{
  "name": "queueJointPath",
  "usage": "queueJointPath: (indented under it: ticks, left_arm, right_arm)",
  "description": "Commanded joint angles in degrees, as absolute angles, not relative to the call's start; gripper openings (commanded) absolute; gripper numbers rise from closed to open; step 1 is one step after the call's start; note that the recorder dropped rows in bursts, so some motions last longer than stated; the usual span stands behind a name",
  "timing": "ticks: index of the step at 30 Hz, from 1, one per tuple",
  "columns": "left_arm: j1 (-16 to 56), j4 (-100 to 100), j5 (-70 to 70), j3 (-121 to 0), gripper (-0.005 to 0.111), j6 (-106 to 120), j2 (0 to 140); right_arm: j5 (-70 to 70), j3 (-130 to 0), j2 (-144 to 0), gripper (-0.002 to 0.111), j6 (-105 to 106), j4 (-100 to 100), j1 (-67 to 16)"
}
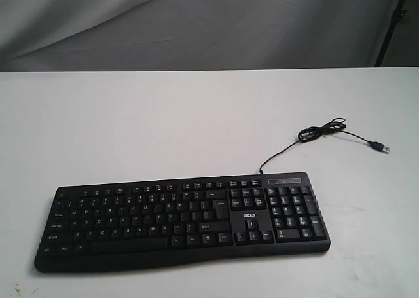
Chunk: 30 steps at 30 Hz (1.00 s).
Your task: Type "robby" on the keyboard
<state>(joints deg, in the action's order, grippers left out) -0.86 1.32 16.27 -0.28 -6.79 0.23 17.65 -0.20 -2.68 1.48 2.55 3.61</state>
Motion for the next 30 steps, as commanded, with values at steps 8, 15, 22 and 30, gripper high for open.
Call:
queueJointPath:
  ticks: [8,15,22,30]
  left_arm:
    - [-0.66,0.78,16.13,0.00,0.000,-6.89,0.00]
    - [-0.66,0.78,16.13,0.00,0.000,-6.89,0.00]
    - [-0.66,0.78,16.13,0.00,0.000,-6.89,0.00]
    - [-0.66,0.78,16.13,0.00,0.000,-6.89,0.00]
  right_arm:
    - [17.51,0.00,-2.27,0.000,1.47,2.81,4.01]
    - [17.51,0.00,-2.27,0.000,1.47,2.81,4.01]
    - [17.52,0.00,-2.27,0.000,1.47,4.89,4.01]
    - [25.39,-6.25,-2.27,0.000,1.47,8.16,4.01]
